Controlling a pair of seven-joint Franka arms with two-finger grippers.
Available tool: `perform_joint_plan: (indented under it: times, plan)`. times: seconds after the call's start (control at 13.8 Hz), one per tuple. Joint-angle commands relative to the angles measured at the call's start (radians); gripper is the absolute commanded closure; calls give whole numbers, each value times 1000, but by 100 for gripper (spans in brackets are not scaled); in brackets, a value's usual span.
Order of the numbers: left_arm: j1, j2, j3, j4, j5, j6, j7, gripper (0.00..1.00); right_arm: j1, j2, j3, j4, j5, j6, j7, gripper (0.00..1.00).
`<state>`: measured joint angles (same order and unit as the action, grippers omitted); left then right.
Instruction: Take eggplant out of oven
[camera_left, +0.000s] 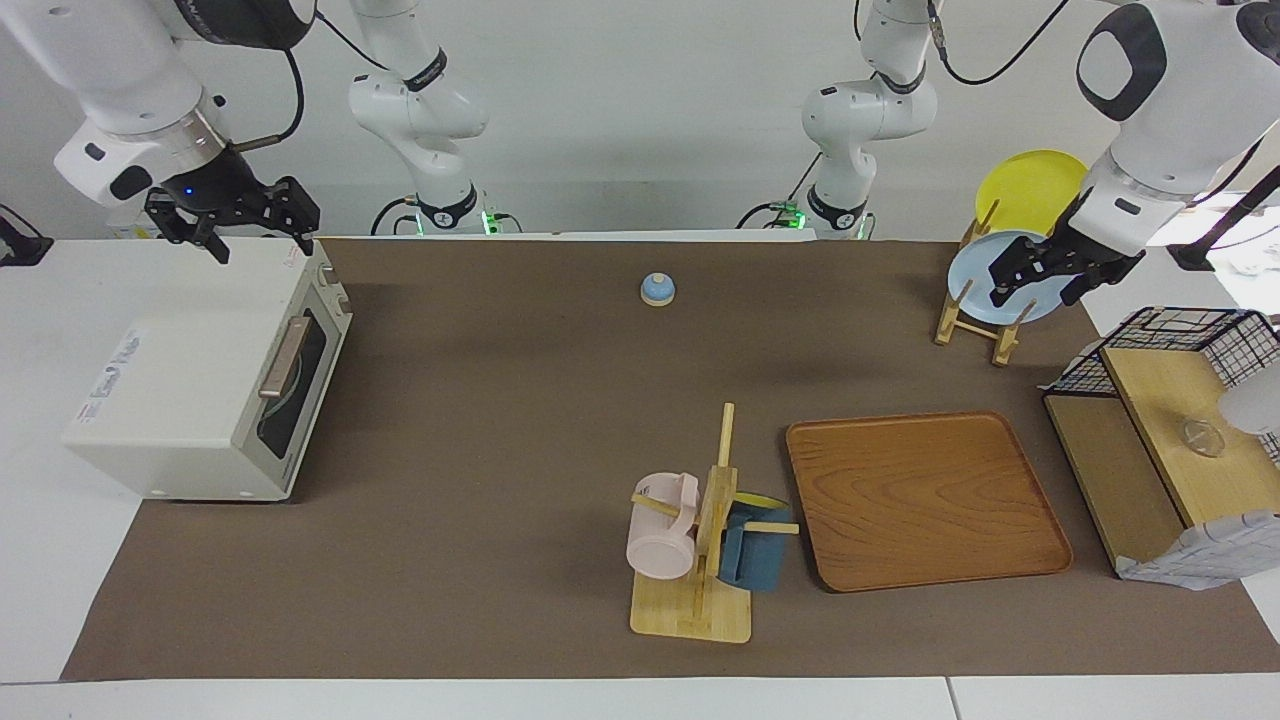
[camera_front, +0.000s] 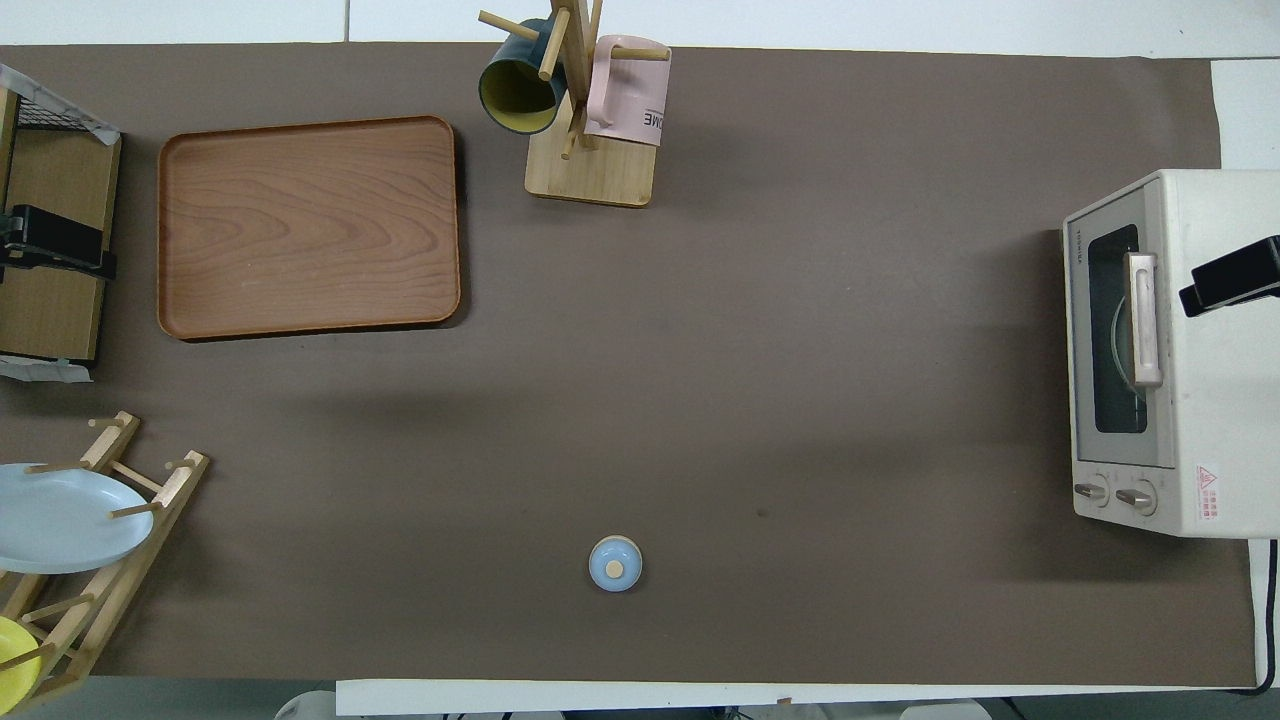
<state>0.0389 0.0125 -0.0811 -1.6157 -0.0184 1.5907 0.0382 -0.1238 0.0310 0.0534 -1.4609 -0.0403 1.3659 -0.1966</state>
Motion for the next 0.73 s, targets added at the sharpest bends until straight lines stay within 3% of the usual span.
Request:
perform_joint_plan:
  times: [0.0, 0.51, 0.58, 0.65]
  plan:
    - [13, -8, -12, -1, 15, -15, 8, 0, -7, 3, 5, 8, 0, 2, 14, 0]
    - [15, -6, -12, -1, 17, -15, 8, 0, -5, -8, 5, -24, -6, 38, -3, 0]
    - [15, -6, -12, -1, 17, -15, 8, 0, -4, -8, 6, -30, -4, 41, -16, 16]
    - [15, -6, -12, -1, 17, -15, 8, 0, 0, -8, 6, -29, -6, 41, -41, 57]
